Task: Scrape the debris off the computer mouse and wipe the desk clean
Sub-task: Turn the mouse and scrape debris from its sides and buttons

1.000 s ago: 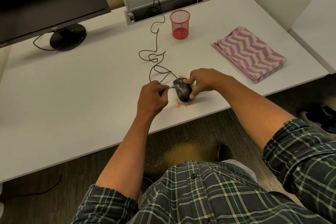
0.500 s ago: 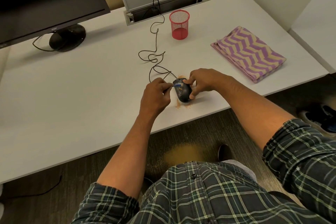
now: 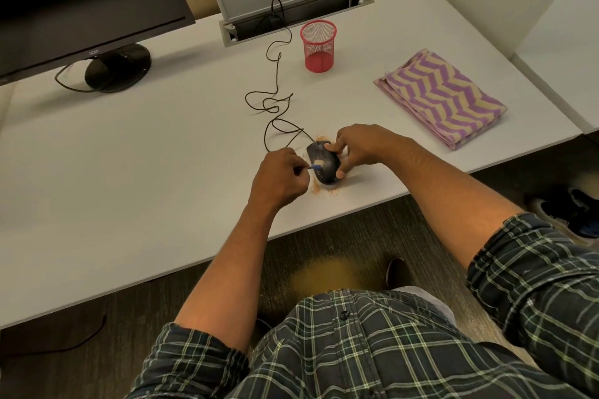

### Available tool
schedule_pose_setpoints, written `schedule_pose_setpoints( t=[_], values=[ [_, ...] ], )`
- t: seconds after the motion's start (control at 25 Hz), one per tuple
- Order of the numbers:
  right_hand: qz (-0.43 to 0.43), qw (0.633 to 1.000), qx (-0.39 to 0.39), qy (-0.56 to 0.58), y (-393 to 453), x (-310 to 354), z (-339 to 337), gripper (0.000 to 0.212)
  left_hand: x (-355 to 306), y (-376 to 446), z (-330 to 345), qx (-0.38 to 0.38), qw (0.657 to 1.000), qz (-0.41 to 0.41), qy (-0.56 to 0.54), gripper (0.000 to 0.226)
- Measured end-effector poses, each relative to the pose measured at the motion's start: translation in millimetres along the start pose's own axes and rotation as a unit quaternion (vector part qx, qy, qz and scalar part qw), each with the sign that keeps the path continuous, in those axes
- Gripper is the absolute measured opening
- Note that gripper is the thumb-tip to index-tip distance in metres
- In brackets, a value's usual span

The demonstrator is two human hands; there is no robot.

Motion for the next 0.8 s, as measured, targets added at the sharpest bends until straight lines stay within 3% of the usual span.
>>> schedule_pose_setpoints(
  t=[0.2,0.36,0.52,0.68,0.8],
  values=[
    [-0.002,1.0,-0.001,-0.006,-0.6,-1.5,0.6,0.082,5.2,1.8,-5.7,-0.064,0.997,0.002,-0.04,0.019],
    [0.0,1.0,0.001,-0.01,0.4,-1.3,0.5,0.081,5.5,3.7,-3.1,0.007,1.0,0.002,-0.018,0.017],
    [-0.001,1.0,-0.002,-0.012,0.9,-1.6,0.6,0.079,3.5,5.6,-5.0,-0.052,0.998,0.0,-0.036,0.017],
    [0.001,1.0,-0.002,-0.007,0.2,-2.4,0.0,0.081,3.1,4.7,-0.6,0.011,1.0,0.002,-0.019,0.018],
    [-0.005,1.0,-0.005,-0.003,-1.0,-1.9,-0.1,0.079,6.0,5.0,-5.0,-0.061,0.998,0.008,-0.028,0.018]
  ],
)
Point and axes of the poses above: each hand's wrist, its own y-axis towards the middle knuckle, its own z-axis out of the palm, x = y × z, the point moved 1 cm from there along y, towards the middle knuckle, and after that the axes turned 14 degrees about -z, right-handed, at the moved point
